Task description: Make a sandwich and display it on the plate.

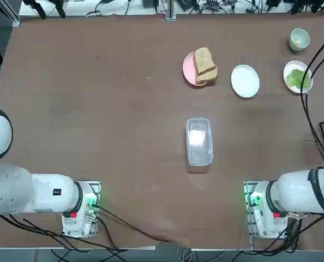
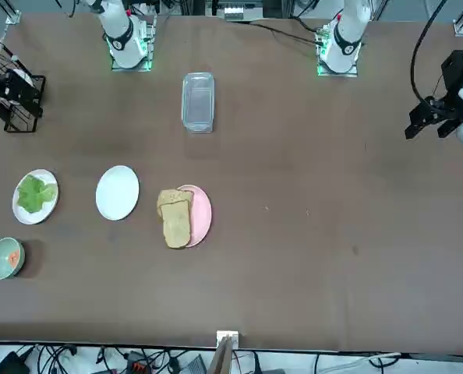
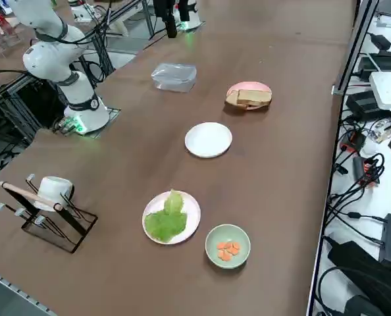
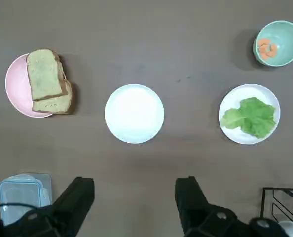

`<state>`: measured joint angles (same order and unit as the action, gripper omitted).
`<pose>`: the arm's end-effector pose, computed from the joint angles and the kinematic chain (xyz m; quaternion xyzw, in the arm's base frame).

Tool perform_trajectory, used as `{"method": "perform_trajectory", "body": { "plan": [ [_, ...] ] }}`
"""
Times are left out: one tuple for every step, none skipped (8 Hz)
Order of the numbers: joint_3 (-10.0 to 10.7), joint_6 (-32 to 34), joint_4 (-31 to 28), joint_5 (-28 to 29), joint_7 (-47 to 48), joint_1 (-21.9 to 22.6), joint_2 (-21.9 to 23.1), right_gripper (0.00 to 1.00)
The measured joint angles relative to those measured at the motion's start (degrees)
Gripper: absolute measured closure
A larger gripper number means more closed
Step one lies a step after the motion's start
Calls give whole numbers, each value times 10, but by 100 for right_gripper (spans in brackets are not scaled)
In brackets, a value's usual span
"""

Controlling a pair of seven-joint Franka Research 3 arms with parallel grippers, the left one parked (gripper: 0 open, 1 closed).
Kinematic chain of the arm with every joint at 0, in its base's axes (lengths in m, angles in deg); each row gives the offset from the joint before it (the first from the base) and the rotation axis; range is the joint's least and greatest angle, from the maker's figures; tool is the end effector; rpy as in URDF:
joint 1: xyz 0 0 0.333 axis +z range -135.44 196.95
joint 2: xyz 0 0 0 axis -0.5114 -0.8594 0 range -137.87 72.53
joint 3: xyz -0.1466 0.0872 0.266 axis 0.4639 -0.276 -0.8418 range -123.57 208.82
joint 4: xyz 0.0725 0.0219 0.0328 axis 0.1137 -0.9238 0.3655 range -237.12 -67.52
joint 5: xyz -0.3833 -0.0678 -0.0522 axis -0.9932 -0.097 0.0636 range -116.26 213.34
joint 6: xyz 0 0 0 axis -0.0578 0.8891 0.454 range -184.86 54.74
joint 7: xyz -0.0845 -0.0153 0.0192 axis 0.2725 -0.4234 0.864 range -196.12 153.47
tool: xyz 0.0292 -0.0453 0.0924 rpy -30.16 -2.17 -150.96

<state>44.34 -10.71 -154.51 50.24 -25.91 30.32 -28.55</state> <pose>0.5326 -0.0175 0.6342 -0.9996 -0.0213 -0.0103 0.0154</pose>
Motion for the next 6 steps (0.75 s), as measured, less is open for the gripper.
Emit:
{"method": "perform_trajectory", "body": {
  "plan": [
    [-1, -4, 0, 1, 1, 4, -9, 0],
    [-1, -13, 0, 6, 2, 7, -20, 0],
    [-1, -28, 0, 19, 2, 8, -33, 0],
    [-1, -53, -1, 33, 1, 8, -53, 0],
    [-2, -86, -1, 43, -2, 11, -80, 0],
    [-3, -124, 1, 57, -4, 18, -119, 0]
  ]
}}
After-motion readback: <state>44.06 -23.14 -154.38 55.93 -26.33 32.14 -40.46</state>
